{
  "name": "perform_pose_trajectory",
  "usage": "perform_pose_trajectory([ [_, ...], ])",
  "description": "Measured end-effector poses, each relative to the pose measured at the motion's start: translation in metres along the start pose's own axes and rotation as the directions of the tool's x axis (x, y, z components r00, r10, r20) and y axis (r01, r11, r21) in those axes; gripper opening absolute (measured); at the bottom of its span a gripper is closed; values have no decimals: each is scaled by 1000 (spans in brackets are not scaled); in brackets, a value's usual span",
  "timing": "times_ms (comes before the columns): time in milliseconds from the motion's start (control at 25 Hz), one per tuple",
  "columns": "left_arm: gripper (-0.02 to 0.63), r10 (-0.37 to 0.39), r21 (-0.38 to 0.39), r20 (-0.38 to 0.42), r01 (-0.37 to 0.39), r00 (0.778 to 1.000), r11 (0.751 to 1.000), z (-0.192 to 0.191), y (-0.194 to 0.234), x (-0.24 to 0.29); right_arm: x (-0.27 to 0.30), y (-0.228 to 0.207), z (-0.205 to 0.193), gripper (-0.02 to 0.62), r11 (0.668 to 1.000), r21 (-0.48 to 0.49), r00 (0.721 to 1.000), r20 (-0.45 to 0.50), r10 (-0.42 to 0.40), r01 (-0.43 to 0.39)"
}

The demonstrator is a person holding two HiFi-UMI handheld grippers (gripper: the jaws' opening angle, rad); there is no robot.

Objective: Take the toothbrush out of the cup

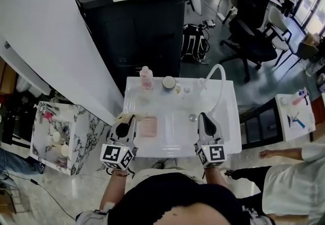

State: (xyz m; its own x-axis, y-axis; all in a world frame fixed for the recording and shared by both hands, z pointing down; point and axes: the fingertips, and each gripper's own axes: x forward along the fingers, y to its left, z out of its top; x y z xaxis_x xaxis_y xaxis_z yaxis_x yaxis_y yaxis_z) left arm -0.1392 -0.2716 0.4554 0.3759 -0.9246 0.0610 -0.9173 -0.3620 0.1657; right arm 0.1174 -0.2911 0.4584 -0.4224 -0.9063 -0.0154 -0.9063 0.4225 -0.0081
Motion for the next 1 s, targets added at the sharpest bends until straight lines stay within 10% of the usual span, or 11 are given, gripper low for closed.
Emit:
perform_pose_trajectory([
  [1000, 26, 13, -49, 10, -13, 1000, 999, -1, 5, 8, 9, -4, -4, 5, 1000, -1, 1000, -12, 2, -3],
])
